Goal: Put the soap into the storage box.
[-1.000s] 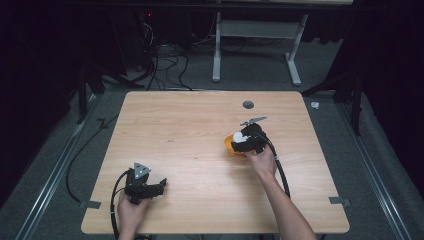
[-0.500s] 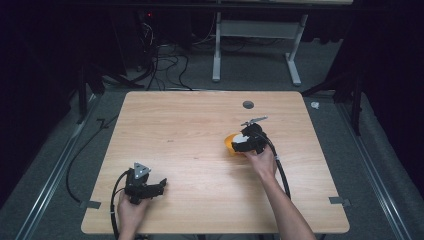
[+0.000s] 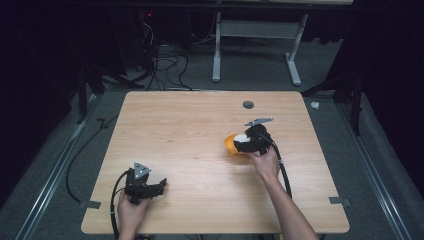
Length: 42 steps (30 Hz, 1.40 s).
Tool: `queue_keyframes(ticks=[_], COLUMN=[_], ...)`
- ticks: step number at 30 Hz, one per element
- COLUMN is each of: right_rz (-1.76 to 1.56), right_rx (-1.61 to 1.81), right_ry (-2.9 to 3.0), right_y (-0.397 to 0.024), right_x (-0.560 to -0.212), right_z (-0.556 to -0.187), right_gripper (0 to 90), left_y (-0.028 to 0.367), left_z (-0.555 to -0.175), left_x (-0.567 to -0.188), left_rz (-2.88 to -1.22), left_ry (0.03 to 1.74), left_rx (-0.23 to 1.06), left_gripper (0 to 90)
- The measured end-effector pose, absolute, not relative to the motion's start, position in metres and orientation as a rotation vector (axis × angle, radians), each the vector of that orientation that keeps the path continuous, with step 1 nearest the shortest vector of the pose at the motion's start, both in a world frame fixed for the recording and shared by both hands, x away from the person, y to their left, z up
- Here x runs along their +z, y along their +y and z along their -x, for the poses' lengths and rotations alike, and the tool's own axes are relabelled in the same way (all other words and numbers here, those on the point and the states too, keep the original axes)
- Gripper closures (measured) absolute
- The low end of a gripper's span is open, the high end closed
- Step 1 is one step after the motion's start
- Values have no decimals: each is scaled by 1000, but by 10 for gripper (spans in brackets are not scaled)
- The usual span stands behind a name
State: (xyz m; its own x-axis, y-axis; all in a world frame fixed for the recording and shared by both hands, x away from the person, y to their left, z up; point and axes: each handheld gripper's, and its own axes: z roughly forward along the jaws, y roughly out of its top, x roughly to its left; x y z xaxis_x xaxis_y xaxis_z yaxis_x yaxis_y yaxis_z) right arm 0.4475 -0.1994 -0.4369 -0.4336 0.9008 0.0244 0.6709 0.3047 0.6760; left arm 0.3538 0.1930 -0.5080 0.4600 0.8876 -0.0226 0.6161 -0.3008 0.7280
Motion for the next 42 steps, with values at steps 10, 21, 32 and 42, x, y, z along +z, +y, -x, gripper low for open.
queue_keyframes(ticks=[10, 21, 32, 42], right_rz=[-1406, -1402, -1374, -1386], right_rx=[954, 1039, 1068, 1095], right_ry=[2182, 2152, 2132, 2097], right_y=[-209, -217, -224, -237], right_x=[-425, -417, -407, -398], right_z=[-442, -435, -425, -415], right_gripper=[298, 306, 308, 310], left_y=[193, 193, 193, 193], left_z=[-354, -354, -354, -354], left_x=[-508, -508, -508, -508], left_rz=[-2032, -2032, -2032, -2030], left_ry=[1248, 1248, 1249, 1250], left_rx=[513, 513, 514, 512], left_gripper=[161, 160, 161, 161])
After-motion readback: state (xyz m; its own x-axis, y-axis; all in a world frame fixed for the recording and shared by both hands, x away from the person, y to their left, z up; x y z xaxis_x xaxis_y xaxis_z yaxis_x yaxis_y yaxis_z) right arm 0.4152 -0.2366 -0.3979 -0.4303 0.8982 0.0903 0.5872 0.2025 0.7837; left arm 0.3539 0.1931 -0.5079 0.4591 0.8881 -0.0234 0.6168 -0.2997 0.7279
